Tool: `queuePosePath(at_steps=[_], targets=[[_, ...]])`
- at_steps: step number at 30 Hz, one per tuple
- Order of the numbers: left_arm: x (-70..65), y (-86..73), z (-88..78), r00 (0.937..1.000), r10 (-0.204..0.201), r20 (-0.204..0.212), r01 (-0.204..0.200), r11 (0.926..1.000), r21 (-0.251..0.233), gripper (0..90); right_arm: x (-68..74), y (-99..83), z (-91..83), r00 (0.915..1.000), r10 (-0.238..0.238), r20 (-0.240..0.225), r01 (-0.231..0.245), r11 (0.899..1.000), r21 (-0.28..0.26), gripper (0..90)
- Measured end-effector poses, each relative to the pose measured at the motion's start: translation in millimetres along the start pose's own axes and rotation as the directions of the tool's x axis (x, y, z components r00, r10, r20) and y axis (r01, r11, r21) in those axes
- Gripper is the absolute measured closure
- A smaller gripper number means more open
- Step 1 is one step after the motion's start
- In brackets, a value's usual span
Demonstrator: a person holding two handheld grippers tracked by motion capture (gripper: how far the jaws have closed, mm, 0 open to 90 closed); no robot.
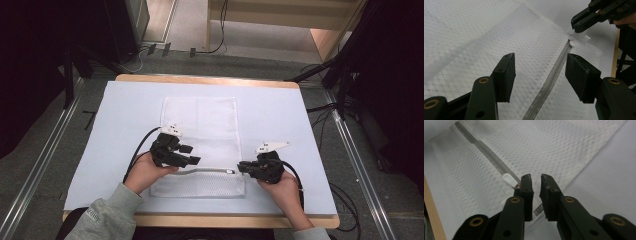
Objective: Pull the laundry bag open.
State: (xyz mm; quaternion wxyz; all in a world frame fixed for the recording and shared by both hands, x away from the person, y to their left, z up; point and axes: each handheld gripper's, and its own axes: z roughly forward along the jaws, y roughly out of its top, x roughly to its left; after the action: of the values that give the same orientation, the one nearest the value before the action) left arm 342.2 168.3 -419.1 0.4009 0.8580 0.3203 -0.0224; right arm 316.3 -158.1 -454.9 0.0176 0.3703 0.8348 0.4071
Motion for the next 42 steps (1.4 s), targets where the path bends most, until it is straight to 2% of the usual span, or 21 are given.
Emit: queuePosePath(at_steps=[2,8,13,19,27,34,40,42], targets=[[-2.1,1.1,2.7,1.0,0.007,0.002,-0.007,1.0,0.002,42.5,-0.5,-0.6,0.6,0.9999,0.006,-0.011,-0.006,1.0,0.003,89.7],[-7.1,4.8,11.8,0.9995,0.025,0.018,-0.025,0.9996,0.011,43.2,0.0,-2.1,6.6,0.9995,0.01,-0.028,-0.009,1.0,0.028,90.0],[-12.3,8.0,20.1,0.9987,0.041,0.031,-0.042,0.9987,0.029,43.7,2.3,-3.7,13.9,0.9997,0.004,-0.024,-0.002,0.998,0.059,90.0],[-19.5,11.8,32.2,0.9969,0.061,0.049,-0.063,0.997,0.044,44.9,3.2,-5.0,18.3,0.9999,0.001,-0.014,0.0,0.998,0.069,90.0],[-25.8,14.8,46.9,0.9944,0.068,0.081,-0.073,0.996,0.052,49.5,5.1,-8.0,18.6,1.0,-0.005,-0.005,0.006,0.998,0.067,90.0],[-29.5,16.2,56.5,0.9927,0.07,0.098,-0.076,0.9949,0.066,58.0,7.5,-10.9,18.6,0.9998,-0.022,0.006,0.021,0.998,0.054,90.0],[-30.9,15.4,68.5,0.9898,0.042,0.136,-0.051,0.9964,0.068,70.5,9.4,-12.5,18.4,0.9995,-0.026,0.019,0.025,0.999,0.046,90.0],[-31.6,14.5,73.2,0.9902,0.03,0.136,-0.041,0.9961,0.079,73.5,10.3,-12.6,18.3,0.9991,-0.036,0.023,0.035,0.998,0.048,90.0]])
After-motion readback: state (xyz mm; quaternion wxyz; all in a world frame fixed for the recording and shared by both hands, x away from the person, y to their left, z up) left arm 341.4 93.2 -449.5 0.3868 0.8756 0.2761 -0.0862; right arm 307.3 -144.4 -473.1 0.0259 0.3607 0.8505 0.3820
